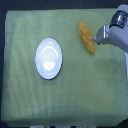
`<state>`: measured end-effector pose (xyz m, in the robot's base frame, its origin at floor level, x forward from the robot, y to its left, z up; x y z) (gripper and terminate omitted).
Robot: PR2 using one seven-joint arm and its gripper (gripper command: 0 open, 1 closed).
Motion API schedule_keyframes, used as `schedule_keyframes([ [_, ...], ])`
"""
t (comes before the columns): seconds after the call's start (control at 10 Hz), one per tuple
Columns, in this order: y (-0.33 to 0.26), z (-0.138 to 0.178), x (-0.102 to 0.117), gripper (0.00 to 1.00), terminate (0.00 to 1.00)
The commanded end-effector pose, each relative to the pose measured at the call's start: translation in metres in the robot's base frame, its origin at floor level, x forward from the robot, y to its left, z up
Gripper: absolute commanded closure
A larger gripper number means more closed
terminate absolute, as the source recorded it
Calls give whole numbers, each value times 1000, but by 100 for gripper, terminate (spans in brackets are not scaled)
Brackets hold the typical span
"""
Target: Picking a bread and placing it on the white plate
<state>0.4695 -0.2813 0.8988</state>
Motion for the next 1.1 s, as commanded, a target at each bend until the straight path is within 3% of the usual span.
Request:
schedule_keyframes([
  [0.0,0,0,0,0,0],
  [0.2,12,-6,4,0,0],
  [0.6,33,-12,40,0,0],
  [1.0,80,-51,75,0,0],
])
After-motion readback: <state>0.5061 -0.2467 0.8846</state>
